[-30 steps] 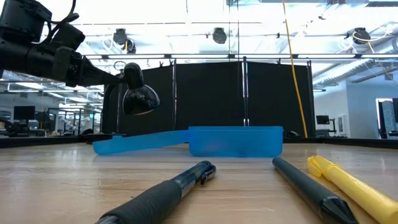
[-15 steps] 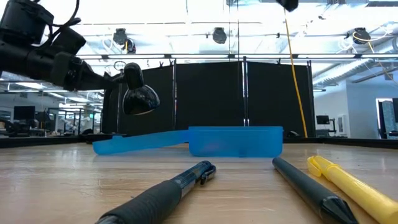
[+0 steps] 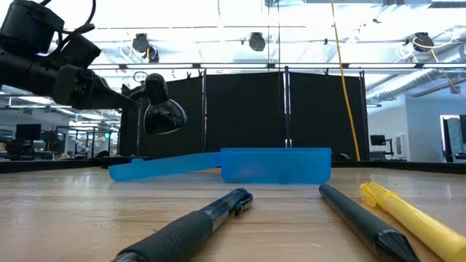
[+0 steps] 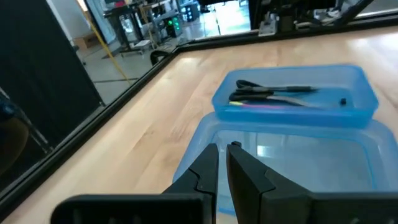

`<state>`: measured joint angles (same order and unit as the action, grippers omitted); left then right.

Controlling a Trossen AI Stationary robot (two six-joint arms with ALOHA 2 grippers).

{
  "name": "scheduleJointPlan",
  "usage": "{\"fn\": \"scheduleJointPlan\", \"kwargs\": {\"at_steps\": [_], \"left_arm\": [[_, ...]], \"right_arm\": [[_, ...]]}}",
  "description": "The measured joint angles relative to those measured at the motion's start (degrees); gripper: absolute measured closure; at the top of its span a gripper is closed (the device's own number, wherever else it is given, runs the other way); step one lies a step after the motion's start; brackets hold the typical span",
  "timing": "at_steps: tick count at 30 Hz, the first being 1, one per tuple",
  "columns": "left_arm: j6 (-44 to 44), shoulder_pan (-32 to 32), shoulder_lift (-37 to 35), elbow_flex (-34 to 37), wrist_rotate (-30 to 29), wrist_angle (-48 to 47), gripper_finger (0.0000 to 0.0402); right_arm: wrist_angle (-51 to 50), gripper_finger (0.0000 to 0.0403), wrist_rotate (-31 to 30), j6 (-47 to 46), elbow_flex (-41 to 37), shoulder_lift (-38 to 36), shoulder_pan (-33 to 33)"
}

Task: Pick & place school supplies into a supply box
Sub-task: Put the pink pen into the blue supply box

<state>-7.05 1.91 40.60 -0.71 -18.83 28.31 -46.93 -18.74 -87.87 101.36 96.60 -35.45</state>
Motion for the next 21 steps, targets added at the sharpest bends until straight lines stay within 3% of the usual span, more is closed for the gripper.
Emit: {"fn": "scheduleJointPlan", "kwargs": {"at_steps": [3, 7, 15, 21], "left_arm": [[-0.2, 0.0, 0.0, 0.0, 0.9, 1.9, 0.0364], [-0.2, 0.0, 0.0, 0.0, 1.0, 3.5, 0.0364], [-2.3, 0.0, 0.0, 0.0, 1.0, 3.9, 0.0364], [-1.9, 0.0, 0.0, 0.0, 1.0, 3.4, 0.0364]], "right_arm": [[-10.5, 0.0344, 4.6, -13.3, 0.8, 3.0, -1.2], [-15.8, 0.0331, 13.5, -22.1, -2.0, 6.9, -1.5], [1.9, 0.0224, 17.6, -24.6, -12.3, 9.2, -1.4], [8.7, 0.0158, 20.0, -35.7, -19.8, 9.2, -3.4]]}}
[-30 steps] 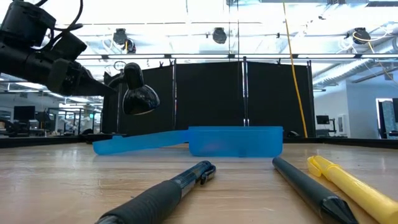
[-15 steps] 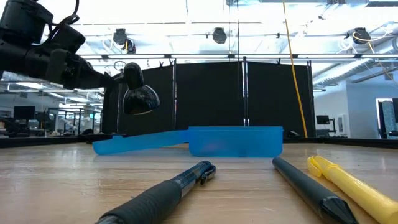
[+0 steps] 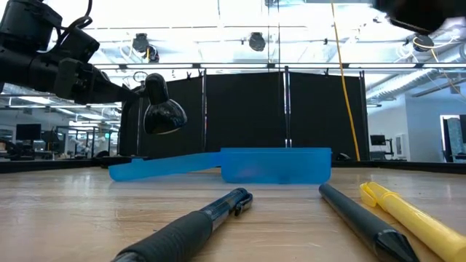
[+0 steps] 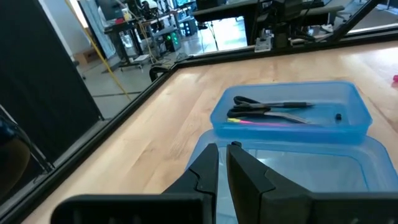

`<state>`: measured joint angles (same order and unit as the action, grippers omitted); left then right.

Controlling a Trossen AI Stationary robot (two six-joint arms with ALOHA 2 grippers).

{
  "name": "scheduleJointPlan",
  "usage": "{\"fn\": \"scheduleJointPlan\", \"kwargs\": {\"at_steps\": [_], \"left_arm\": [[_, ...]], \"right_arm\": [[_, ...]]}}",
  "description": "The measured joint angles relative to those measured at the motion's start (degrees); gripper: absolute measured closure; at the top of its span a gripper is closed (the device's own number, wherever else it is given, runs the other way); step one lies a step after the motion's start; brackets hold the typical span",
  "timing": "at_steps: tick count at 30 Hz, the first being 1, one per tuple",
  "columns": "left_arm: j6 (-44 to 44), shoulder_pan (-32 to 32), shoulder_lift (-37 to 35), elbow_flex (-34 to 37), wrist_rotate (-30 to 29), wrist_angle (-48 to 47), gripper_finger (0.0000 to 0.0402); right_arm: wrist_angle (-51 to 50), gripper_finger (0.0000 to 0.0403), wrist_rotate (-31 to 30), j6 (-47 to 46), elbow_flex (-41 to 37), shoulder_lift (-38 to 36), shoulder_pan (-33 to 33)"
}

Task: Pick & place school supplies into a supply box
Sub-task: Put the pink pen into the blue supply box

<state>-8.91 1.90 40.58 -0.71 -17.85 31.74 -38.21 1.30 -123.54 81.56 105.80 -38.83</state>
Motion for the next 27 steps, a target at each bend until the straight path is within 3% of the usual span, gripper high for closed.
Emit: {"fn": "scheduleJointPlan", "kwargs": {"at_steps": [5, 12, 21, 27], "left_arm": [[0.1, 0.0, 0.0, 0.0, 0.0, -0.2, 0.0364], [0.2, 0.0, 0.0, 0.0, 0.0, -0.2, 0.0364], [0.8, 0.0, 0.0, 0.0, 0.4, -0.3, 0.0364], [0.4, 0.0, 0.0, 0.0, 5.5, -0.2, 0.0364]], "right_arm": [[-1.3, 0.0155, 3.4, -4.4, -1.8, -0.1, -1.9], [-5.8, 0.0189, 2.2, -4.1, -5.2, -0.1, -0.5], [3.7, 0.0211, 2.3, -2.8, -7.3, 5.5, -0.5], [7.6, 0.0214, 6.5, -1.5, -7.2, 8.9, -0.8]]}}
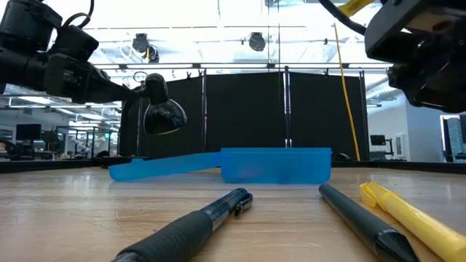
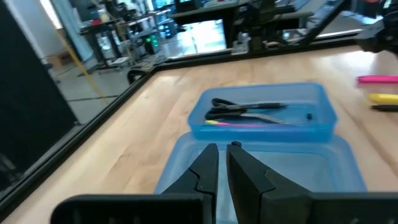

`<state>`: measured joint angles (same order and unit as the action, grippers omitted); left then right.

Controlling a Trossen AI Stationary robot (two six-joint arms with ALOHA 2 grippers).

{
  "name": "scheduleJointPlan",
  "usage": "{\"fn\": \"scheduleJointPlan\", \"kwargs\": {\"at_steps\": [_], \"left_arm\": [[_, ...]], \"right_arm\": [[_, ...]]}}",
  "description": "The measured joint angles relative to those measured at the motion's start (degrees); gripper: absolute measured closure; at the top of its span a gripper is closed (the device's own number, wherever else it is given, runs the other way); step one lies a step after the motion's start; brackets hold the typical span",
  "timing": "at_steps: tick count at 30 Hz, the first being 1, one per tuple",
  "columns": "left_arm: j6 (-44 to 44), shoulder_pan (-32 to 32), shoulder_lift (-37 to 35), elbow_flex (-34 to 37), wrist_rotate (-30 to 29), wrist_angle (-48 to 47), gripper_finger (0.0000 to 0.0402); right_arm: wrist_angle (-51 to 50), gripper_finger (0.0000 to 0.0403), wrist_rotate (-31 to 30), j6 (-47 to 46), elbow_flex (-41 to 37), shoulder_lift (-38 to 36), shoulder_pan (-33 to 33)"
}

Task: Pick & place school supplies into a supply box
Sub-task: Put the pink pen into the blue supply box

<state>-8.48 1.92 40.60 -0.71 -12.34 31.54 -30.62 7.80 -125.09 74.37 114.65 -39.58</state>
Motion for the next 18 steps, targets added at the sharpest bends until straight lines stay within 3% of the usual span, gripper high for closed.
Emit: {"fn": "scheduleJointPlan", "kwargs": {"at_steps": [9, 18], "left_arm": [[0.2, 0.0, 0.0, 0.0, 2.0, 0.0, 0.0364], [0.2, 0.0, 0.0, 0.0, 2.0, 0.0, 0.0364]], "right_arm": [[-11.2, 0.0259, 6.2, 5.7, -0.6, 0.5, -0.6], [-0.2, 0.0333, 7.2, 8.8, -8.8, -0.2, -0.6]]}}
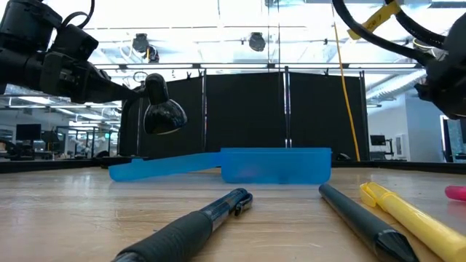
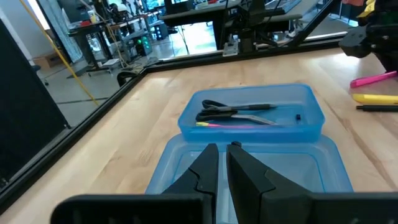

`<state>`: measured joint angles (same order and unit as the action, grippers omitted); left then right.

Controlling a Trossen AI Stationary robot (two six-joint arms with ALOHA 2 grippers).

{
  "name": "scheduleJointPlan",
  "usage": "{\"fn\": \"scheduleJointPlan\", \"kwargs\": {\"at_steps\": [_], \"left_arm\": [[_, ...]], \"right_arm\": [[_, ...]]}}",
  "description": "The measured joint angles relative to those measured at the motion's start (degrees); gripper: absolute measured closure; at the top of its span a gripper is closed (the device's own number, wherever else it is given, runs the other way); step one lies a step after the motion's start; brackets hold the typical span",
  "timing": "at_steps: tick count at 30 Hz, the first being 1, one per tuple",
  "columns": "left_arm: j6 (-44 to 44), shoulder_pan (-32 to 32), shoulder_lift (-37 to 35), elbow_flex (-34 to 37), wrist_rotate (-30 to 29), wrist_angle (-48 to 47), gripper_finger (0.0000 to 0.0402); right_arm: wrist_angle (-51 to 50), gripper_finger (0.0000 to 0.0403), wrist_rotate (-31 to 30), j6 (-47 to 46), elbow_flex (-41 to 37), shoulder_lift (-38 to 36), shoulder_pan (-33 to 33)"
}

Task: Pick & place school supplies into a supply box
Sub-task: Put the pink pen into the blue supply box

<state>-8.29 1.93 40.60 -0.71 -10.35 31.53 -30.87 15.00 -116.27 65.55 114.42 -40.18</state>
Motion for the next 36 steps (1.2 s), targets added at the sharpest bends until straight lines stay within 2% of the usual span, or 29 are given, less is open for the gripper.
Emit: {"fn": "scheduleJointPlan", "kwargs": {"at_steps": [4, 8, 15, 18, 22, 28, 32, 36], "left_arm": [[0.1, 0.0, 0.0, 0.0, 0.0, 0.0, 0.0364], [0.4, 0.0, 0.0, 0.0, 0.0, 0.0, 0.0364], [1.1, 0.0, 0.0, 0.0, 0.0, 0.0, 0.0364], [1.3, 0.0, 0.0, 0.0, 0.0, -0.1, 0.0364], [1.5, 0.0, 0.0, 0.0, 0.0, -0.1, 0.0364], [1.5, 0.0, 0.0, 0.0, 0.0, -0.2, 0.0364], [1.5, 0.0, 0.0, 0.0, 0.0, -0.2, 0.0364], [1.5, 0.0, 0.0, 0.0, 0.0, -0.2, 0.0364]], "right_arm": [[0.6, 0.0384, 0.0, 3.3, -0.5, -0.5, 0.0], [1.3, 0.0383, -3.2, 1.5, -0.8, -3.4, -0.2], [0.3, 0.0384, -17.3, -1.5, -1.0, -10.7, -0.1], [0.7, 0.0384, -21.1, -2.4, -0.6, -12.4, 0.0], [0.7, 0.0384, -23.9, -1.6, 1.3, -14.1, 0.4], [1.1, 0.0384, -32.6, 1.4, 4.8, -18.5, 3.7], [1.0, 0.0384, -32.2, 7.9, 5.3, -22.6, 10.1], [1.3, 0.0384, -25.1, 17.6, 5.3, -24.3, 19.2]]}}
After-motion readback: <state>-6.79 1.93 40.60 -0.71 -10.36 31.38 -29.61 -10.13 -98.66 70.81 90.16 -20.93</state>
